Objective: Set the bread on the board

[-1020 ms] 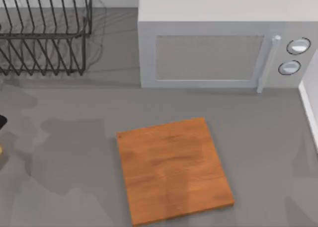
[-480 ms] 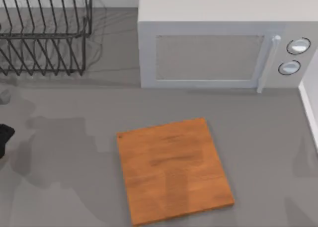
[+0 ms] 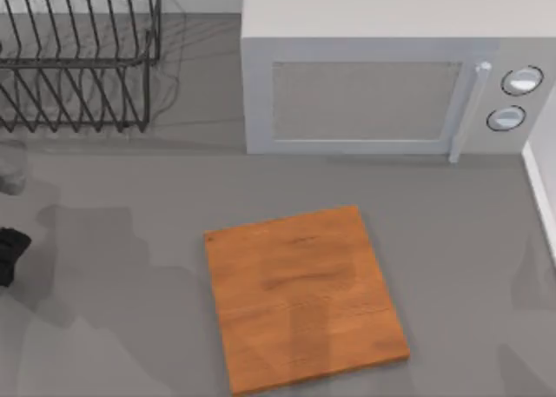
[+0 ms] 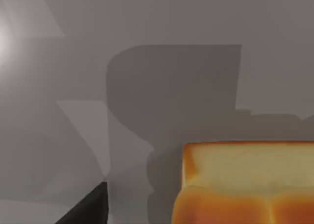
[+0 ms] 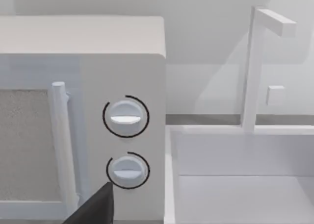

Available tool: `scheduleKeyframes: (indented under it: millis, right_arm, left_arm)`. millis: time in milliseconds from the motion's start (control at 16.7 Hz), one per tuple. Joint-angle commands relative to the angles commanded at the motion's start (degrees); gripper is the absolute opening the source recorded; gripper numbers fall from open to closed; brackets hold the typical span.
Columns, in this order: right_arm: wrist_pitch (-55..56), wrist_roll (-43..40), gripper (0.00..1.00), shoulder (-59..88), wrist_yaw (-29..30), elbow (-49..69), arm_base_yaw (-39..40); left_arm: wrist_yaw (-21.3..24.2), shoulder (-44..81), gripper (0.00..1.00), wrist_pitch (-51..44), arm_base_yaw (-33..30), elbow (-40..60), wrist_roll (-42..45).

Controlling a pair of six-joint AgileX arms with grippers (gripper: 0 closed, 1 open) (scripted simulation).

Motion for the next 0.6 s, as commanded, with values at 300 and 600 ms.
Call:
scheduleKeyframes:
  millis: [300,600]
  right_arm:
    - [0.0,0.0,1.0,0.0,0.0,0.0,0.0]
    - [0.0,0.0,1.0,0.0,0.0,0.0,0.0]
  left_arm:
    - [0.0,0.0,0.62,0.0,0.0,0.0,0.0]
    - [0.0,0.0,0.25,0.0,0.0,0.0,0.0]
